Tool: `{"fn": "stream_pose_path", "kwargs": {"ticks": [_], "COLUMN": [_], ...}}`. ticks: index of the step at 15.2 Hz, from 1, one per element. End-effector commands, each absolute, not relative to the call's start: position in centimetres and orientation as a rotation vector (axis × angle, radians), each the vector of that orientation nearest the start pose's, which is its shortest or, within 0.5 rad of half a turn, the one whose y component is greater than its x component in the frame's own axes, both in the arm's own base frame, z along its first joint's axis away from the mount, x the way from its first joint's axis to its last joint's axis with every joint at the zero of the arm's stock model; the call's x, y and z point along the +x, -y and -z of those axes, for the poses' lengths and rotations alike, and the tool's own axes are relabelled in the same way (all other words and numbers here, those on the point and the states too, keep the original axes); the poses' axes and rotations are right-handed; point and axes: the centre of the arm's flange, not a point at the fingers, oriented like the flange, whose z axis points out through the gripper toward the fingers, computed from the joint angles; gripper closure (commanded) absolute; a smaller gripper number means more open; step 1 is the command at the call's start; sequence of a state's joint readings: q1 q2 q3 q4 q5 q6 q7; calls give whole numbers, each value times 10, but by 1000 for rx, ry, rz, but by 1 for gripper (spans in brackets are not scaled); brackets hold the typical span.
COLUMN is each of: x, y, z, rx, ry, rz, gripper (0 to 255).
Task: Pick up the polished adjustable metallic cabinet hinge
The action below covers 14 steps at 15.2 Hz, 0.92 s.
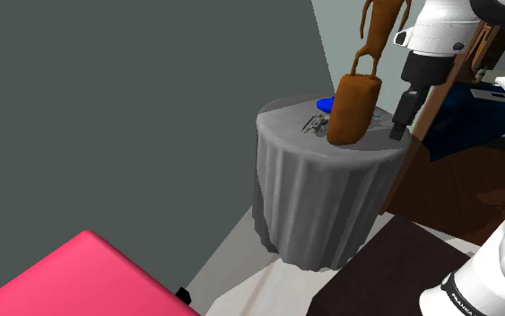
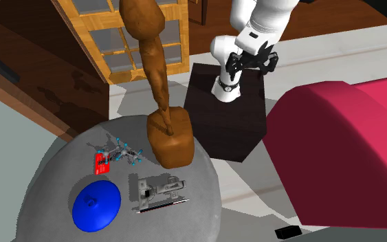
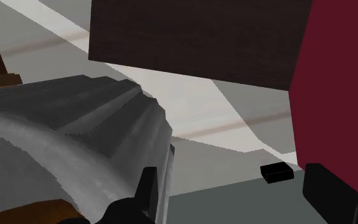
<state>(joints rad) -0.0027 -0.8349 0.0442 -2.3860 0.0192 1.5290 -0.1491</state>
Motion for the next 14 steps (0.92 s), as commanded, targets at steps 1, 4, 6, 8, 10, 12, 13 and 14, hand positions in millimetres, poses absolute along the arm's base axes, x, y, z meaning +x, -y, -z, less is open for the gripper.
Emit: {"fn": "stream_pose_path", "kwargs": {"ticks": [1, 4, 6, 8, 10, 12, 13, 14], "x": [289, 321, 342, 363, 385, 407, 417, 428], "y": [-18, 3, 17, 30, 43, 56, 63, 69], "z": [-587, -574, -565, -556, -546, -537, -532, -527], "rx": [-3141, -3129, -3121, -3113, -3105, -3097, -3093, -3089], "ry": [278, 301, 317, 332, 347, 363, 370, 378], "rz": [-37, -36, -36, -35, -35, -34, -34, -34], "gripper": [0, 0, 0, 0, 0, 0, 0, 0]}}
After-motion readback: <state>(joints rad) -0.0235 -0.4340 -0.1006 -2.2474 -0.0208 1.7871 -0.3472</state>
